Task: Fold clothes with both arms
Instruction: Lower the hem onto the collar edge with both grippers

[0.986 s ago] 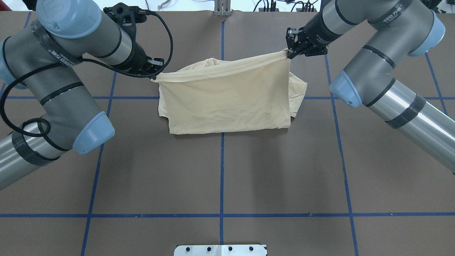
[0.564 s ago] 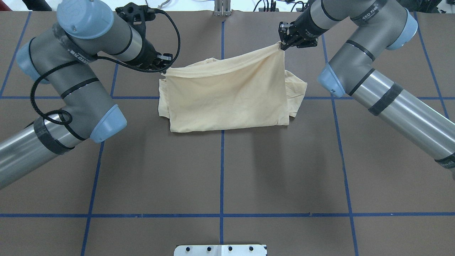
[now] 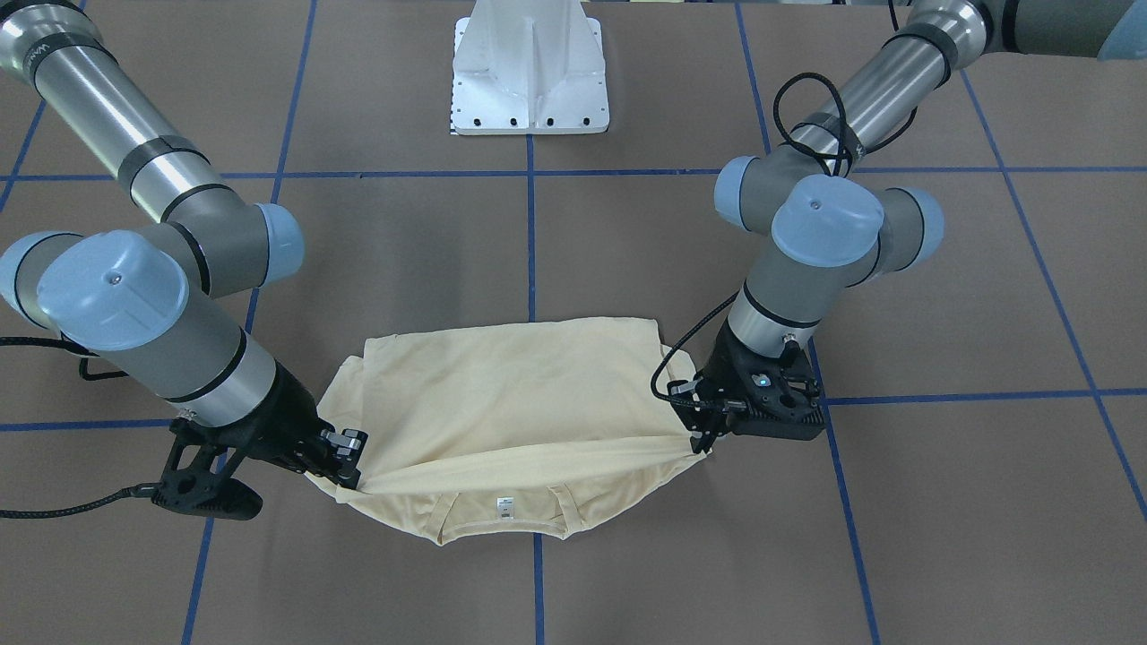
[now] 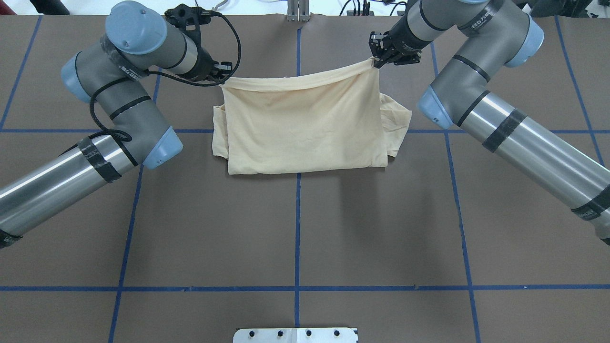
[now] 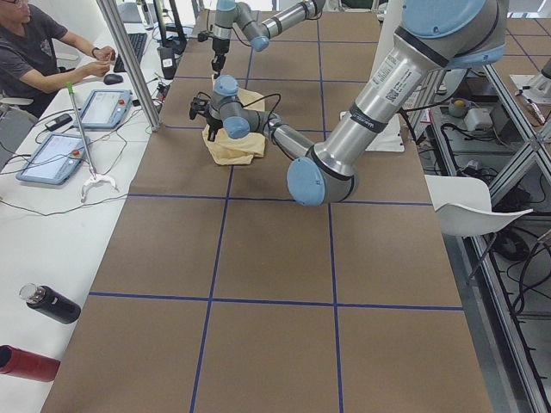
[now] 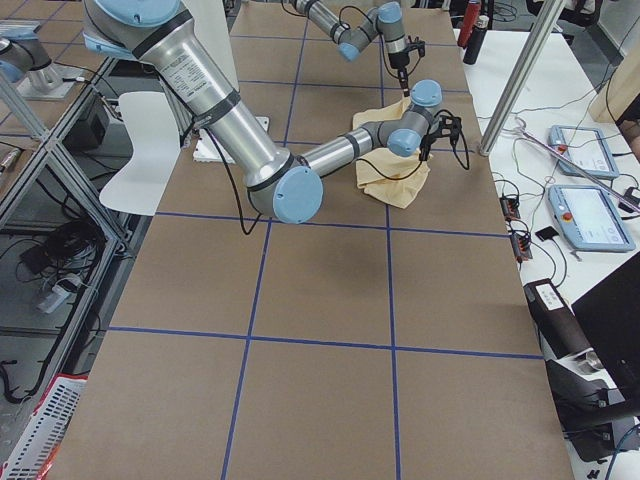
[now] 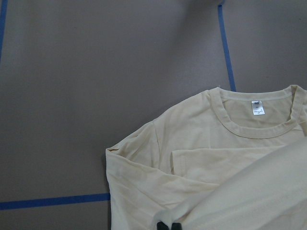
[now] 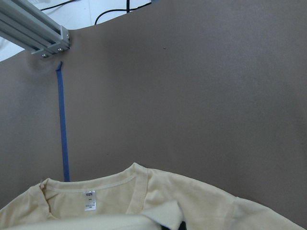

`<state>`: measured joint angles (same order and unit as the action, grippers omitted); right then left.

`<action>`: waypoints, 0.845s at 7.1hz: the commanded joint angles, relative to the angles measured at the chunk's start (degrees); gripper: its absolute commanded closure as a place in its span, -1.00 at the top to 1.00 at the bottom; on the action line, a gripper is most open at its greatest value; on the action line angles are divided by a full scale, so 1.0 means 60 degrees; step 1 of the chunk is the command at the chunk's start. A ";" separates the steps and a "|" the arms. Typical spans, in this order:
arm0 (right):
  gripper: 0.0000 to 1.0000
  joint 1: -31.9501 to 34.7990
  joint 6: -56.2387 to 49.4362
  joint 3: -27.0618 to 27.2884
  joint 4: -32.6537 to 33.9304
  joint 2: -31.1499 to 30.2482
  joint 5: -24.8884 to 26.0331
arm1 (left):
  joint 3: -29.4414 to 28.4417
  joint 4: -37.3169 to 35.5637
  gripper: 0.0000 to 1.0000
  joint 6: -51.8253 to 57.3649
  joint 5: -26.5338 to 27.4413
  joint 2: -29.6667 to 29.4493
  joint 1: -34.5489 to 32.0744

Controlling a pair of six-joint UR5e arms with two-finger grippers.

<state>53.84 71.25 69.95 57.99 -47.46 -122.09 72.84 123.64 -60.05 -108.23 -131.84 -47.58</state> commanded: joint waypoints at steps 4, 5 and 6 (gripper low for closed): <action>-1.00 -0.0272 0.0004 -0.0554 0.0003 0.0000 0.0045 | -0.1357 0.0572 -1.00 -0.0012 0.0195 -0.0438 0.0253; -1.00 -0.0286 0.0019 -0.0671 0.0003 0.0015 0.0045 | -0.1460 0.0603 -1.00 -0.0026 0.0443 -0.0438 0.0458; -1.00 -0.0272 0.0033 -0.0701 0.0003 0.0015 0.0060 | -0.1476 0.0603 -1.00 -0.0041 0.0474 -0.0453 0.0474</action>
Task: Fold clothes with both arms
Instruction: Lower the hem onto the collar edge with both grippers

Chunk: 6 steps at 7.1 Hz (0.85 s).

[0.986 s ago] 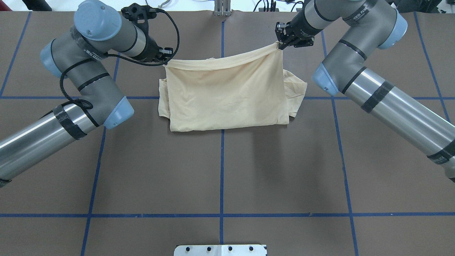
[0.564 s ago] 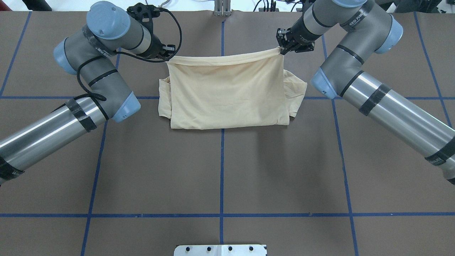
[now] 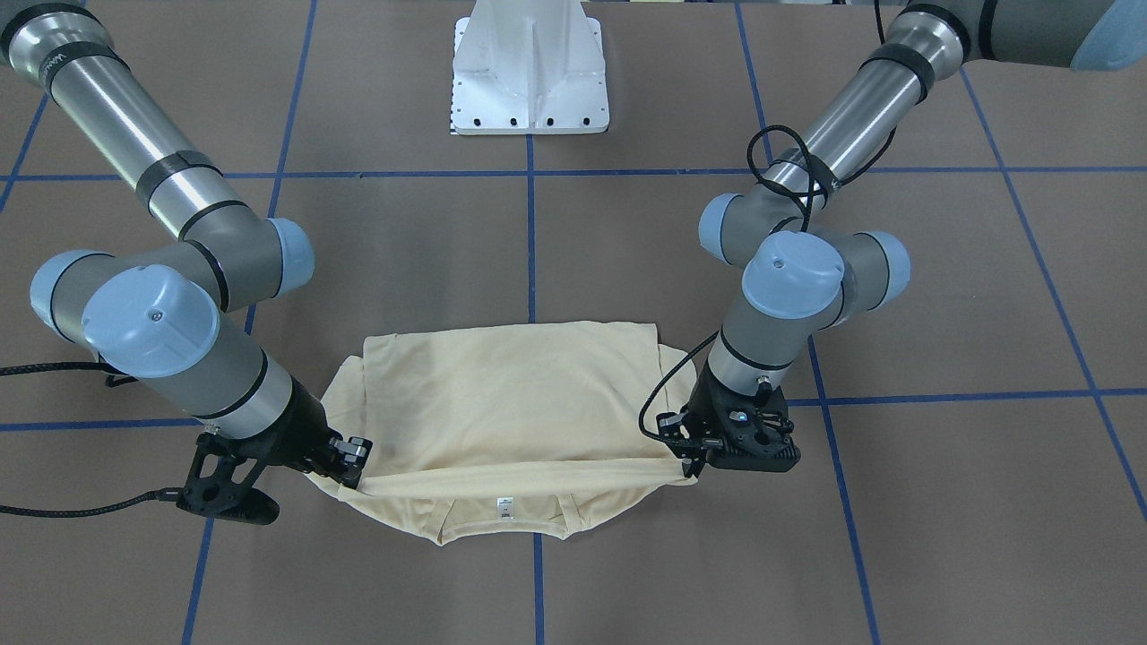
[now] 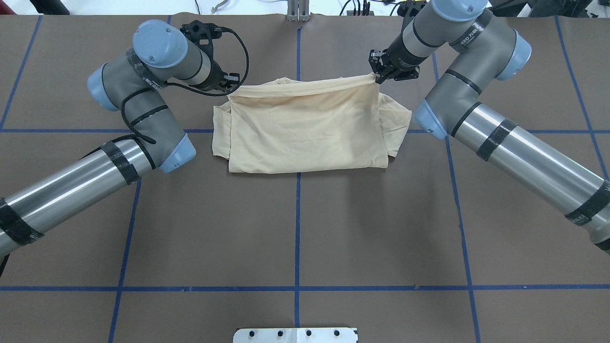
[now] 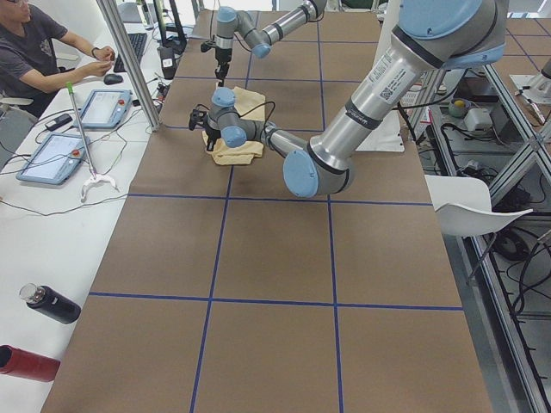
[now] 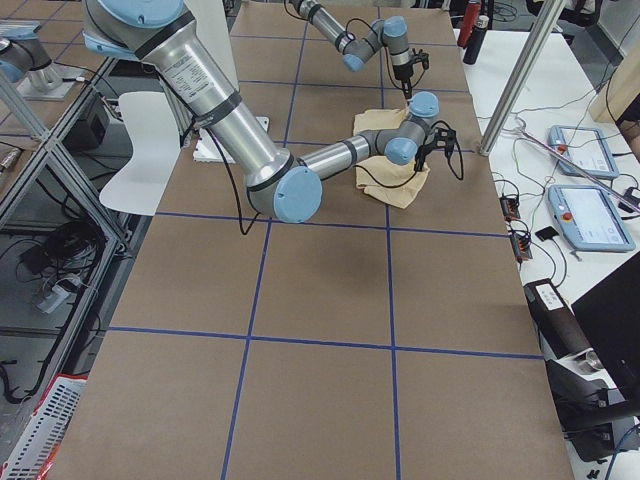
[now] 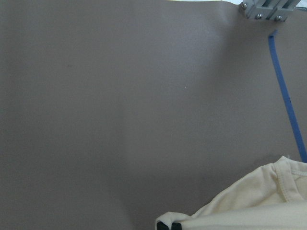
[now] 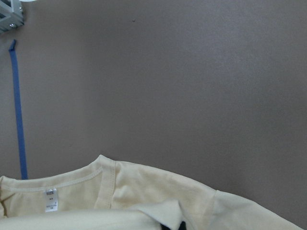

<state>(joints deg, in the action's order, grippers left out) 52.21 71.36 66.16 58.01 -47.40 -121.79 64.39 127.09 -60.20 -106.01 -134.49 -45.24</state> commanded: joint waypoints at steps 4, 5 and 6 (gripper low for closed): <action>-1.00 -0.0030 -0.0014 -0.0289 0.0014 0.0005 -0.0004 | -0.0126 0.0029 -1.00 0.0014 0.0105 0.0018 0.0099; -1.00 -0.0059 -0.0029 -0.0304 0.0014 0.0019 -0.0004 | -0.0112 0.0029 -1.00 0.0014 0.0105 0.0004 0.0113; -1.00 -0.0074 -0.0014 -0.0319 0.0000 0.0019 -0.0004 | -0.0068 0.0029 -1.00 -0.0015 0.0105 -0.0054 0.0114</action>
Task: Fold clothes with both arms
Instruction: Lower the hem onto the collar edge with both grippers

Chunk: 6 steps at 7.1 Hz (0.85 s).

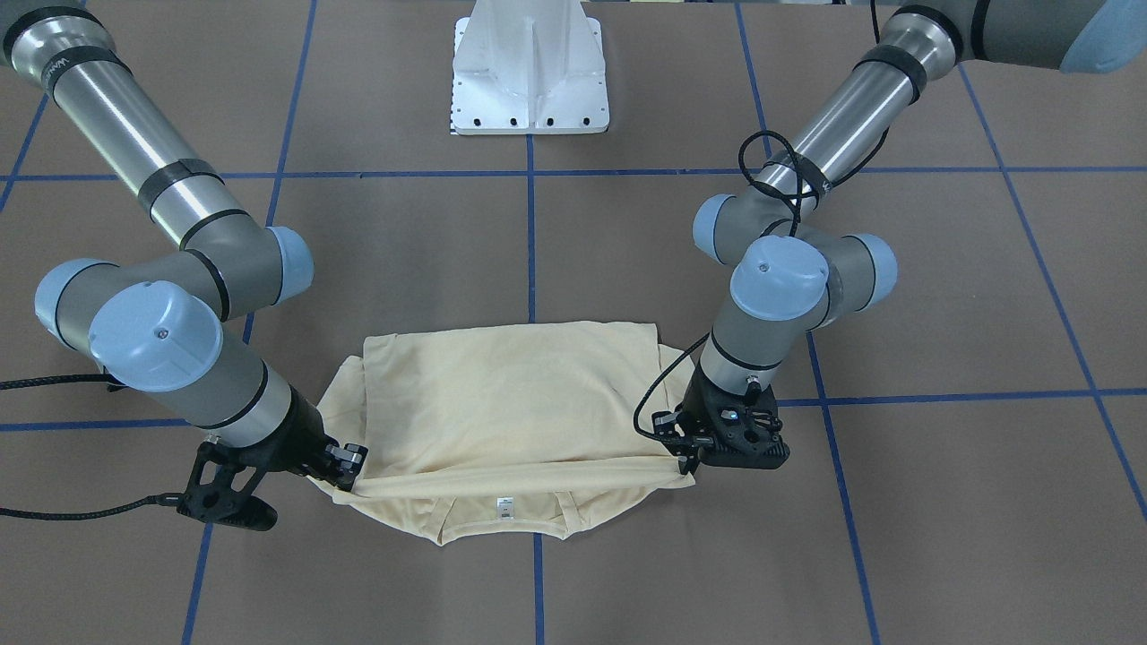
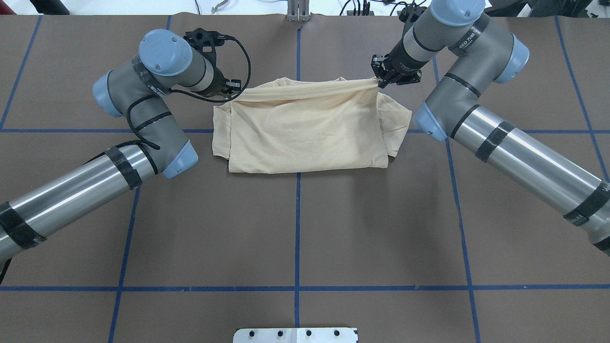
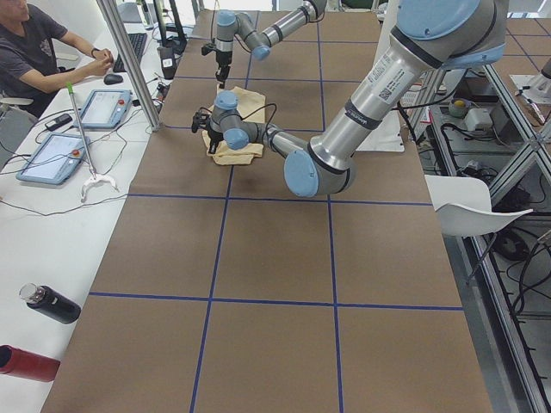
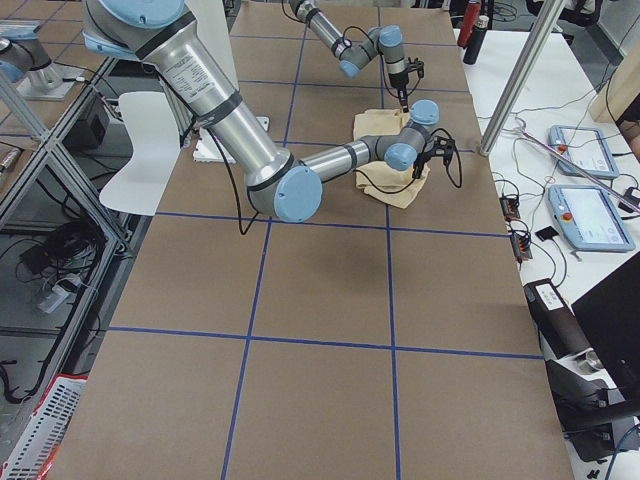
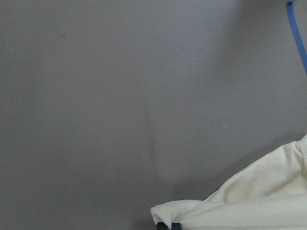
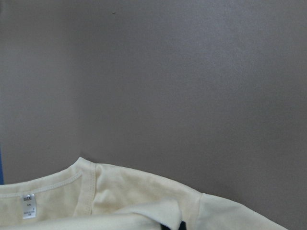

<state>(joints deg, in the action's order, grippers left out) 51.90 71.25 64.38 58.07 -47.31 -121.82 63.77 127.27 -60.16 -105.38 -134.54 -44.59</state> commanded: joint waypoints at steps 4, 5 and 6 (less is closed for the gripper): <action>0.52 -0.0181 -0.0010 -0.0007 -0.0025 0.0005 0.0639 | 0.0080 -0.0015 0.86 0.0095 0.0015 -0.0106 0.0005; 0.99 -0.0197 0.0019 -0.0007 -0.0010 0.0005 0.0876 | 0.0080 -0.0015 0.97 0.0110 0.0015 -0.0091 0.0005; 1.00 -0.0197 0.0019 -0.0007 -0.0010 -0.0010 0.0879 | 0.0080 -0.0015 0.98 0.0125 0.0015 -0.0091 -0.0009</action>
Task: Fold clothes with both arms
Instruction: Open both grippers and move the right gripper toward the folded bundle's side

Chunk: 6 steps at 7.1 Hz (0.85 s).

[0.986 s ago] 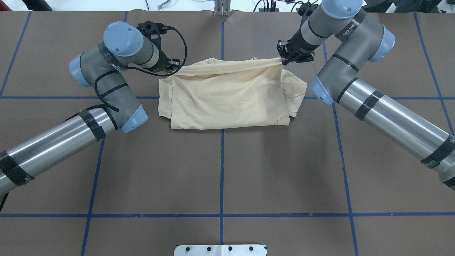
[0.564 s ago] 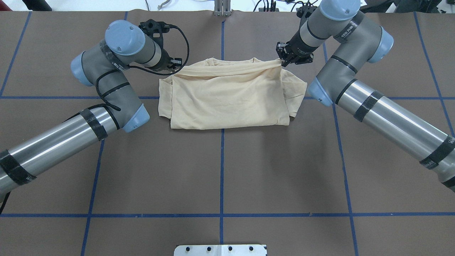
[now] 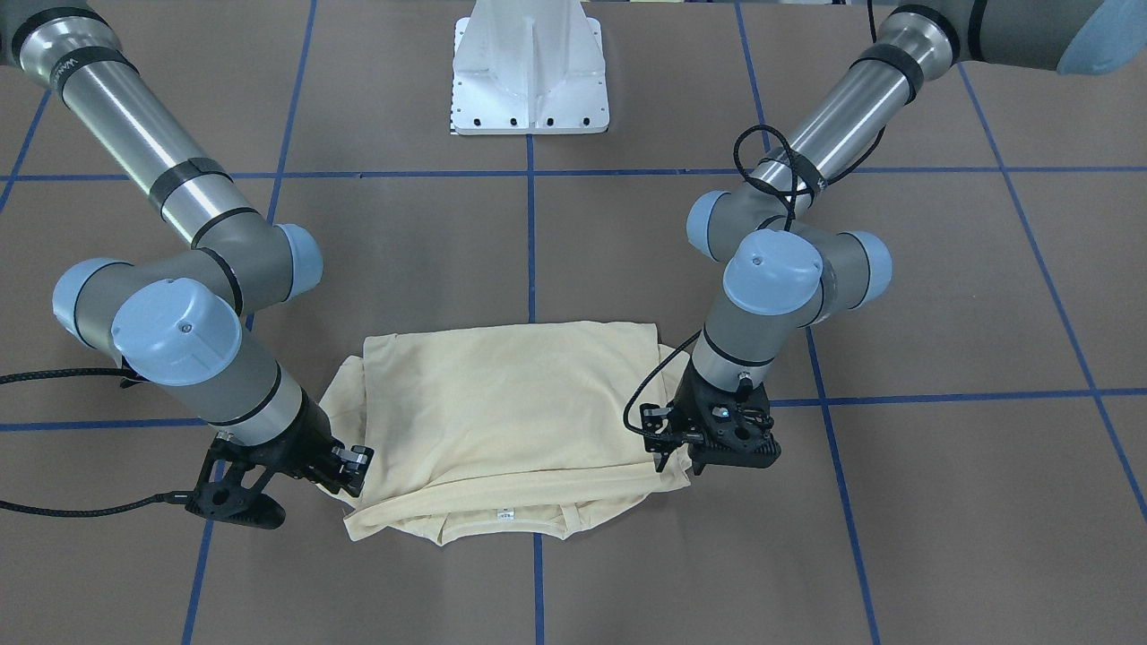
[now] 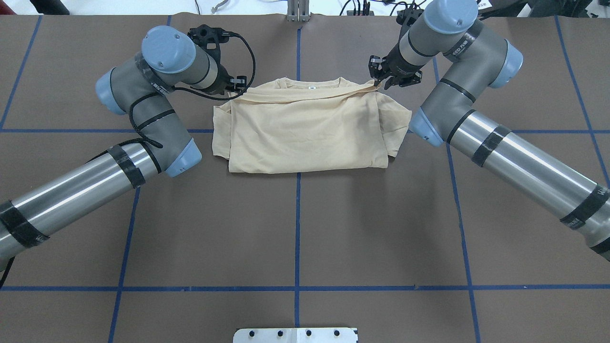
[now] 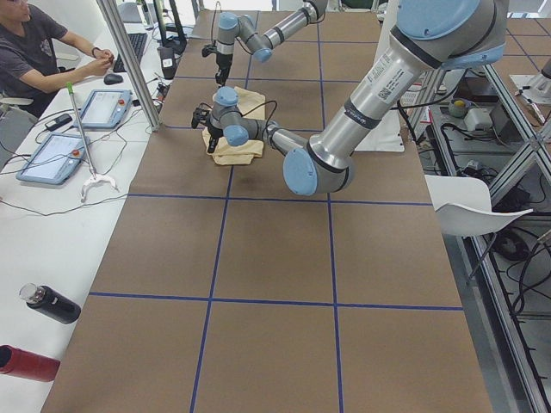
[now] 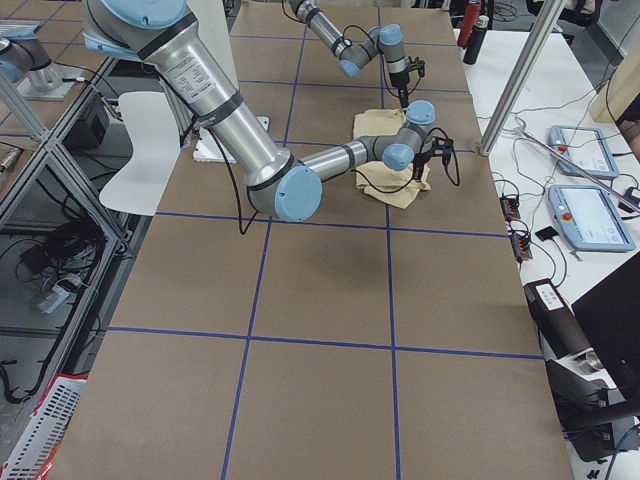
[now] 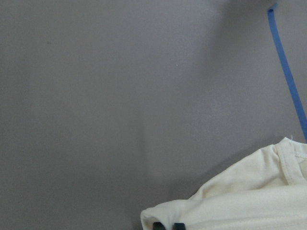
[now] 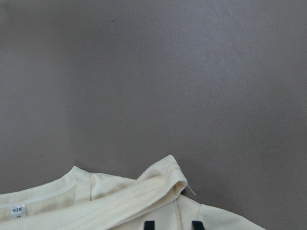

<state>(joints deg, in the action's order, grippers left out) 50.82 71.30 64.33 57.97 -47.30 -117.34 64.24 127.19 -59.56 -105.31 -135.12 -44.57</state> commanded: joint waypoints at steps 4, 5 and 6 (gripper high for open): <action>1.00 -0.0337 0.0215 0.1311 0.0413 -0.0638 -0.0129 | 0.1388 -0.0192 0.98 0.0009 -0.0056 0.0706 -0.0204; 1.00 -0.0673 0.0332 0.2537 0.1127 -0.1280 -0.0174 | 0.1596 -0.0206 0.98 -0.0005 -0.0056 0.0854 -0.0204; 1.00 -0.0981 0.0899 0.3738 0.1830 -0.1838 -0.0189 | 0.1627 -0.0250 0.98 -0.0005 -0.0056 0.0856 -0.0204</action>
<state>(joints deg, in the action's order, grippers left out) 47.20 73.73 78.20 64.09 -54.16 -118.22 73.02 125.94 -59.56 -105.64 -130.57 -45.76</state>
